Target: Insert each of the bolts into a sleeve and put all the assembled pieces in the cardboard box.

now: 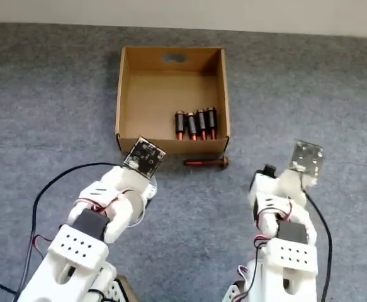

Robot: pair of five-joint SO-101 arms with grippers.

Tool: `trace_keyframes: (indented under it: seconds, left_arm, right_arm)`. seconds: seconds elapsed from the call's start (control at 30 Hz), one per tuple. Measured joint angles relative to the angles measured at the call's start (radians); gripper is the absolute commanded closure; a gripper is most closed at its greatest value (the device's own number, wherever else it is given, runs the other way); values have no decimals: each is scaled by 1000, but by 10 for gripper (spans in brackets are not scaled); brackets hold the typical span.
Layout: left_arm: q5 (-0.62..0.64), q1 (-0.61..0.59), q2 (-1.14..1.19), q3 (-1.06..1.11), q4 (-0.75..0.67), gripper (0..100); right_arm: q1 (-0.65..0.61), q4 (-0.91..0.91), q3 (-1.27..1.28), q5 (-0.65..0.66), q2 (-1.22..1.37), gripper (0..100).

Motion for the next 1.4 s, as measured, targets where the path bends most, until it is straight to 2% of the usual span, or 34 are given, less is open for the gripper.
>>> trace_keyframes:
  seconds: [0.1,0.3,0.4,0.6,0.87,1.03,1.23,1.4]
  left_arm:
    - [0,51,80,-91,68,913]
    - [0,230,344,-324,196,913]
    - [0,288,489,-428,204,912]
    - [12,305,756,-578,157,912]
    - [327,304,1073,-770,115,912]
    - [391,304,1231,-936,115,912]
    - [381,350,1307,-1043,115,912]
    - [166,348,1320,-1066,115,912]
  right_arm:
    - [32,0,6,-11,-20,993]
    - [101,0,18,-11,-32,993]
    - [126,0,18,-11,-32,993]
    - [121,-3,41,-11,-32,993]
    - [107,-3,40,-11,-32,993]
    - [106,-3,40,-11,-32,993]
    - [106,-3,40,-11,-32,993]
    - [106,-3,40,-11,-32,993]
